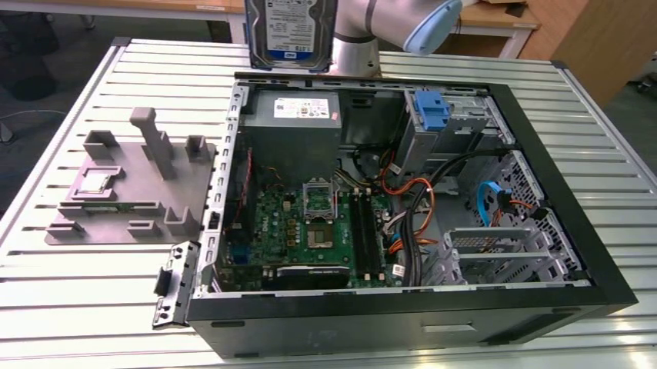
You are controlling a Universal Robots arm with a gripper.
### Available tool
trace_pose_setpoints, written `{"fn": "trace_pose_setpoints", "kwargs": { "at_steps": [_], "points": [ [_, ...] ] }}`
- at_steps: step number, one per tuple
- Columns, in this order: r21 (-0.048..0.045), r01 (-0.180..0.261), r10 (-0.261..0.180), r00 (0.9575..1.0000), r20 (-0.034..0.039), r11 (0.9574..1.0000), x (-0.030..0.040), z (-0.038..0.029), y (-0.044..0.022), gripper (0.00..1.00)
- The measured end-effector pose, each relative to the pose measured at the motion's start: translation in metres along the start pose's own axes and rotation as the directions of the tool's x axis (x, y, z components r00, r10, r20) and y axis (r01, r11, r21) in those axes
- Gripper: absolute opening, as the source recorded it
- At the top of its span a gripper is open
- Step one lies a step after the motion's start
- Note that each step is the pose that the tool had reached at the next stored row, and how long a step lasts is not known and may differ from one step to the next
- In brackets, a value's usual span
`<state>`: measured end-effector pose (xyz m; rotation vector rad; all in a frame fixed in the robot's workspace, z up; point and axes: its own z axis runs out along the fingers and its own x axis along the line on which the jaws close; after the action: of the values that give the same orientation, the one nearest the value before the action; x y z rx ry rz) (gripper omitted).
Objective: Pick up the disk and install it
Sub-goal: 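Pick up the disk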
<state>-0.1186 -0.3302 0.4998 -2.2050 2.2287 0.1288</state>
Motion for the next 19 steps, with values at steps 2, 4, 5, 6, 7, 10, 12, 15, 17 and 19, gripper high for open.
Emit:
{"fn": "trace_pose_setpoints", "kwargs": {
  "at_steps": [2,4,5,6,7,10,12,15,17,19],
  "points": [
    [-0.0001,0.000,0.000,1.0000,-0.0001,1.0000,0.0000,-0.0001,-0.0006,0.35],
    [0.0000,0.000,0.000,1.0000,0.0000,1.0000,0.0000,-0.0001,-0.0009,0.35],
    [0.0000,0.000,0.000,1.0000,0.0000,1.0000,0.0000,0.0000,-0.0009,0.35],
    [0.0000,0.000,0.000,1.0000,0.0000,1.0000,0.0000,-0.0001,-0.0010,0.35],
    [-0.0001,0.000,0.000,1.0000,-0.0001,1.0000,0.0000,-0.0001,-0.0011,0.35],
    [0.0000,0.000,0.000,1.0000,-0.0001,1.0000,0.0001,-0.0001,-0.0015,0.35],
    [0.0000,0.000,0.000,1.0000,0.0000,1.0000,0.0006,0.0000,-0.0018,0.35],
    [0.0000,0.000,0.000,1.0000,0.0000,1.0000,0.0026,0.0002,-0.0020,0.35],
    [0.0000,0.000,0.000,1.0000,0.0000,1.0000,0.0047,0.0004,-0.0023,0.35],
    [0.0000,0.000,0.000,1.0000,0.0000,1.0000,0.0079,0.0007,-0.0025,0.35]
  ]
}}
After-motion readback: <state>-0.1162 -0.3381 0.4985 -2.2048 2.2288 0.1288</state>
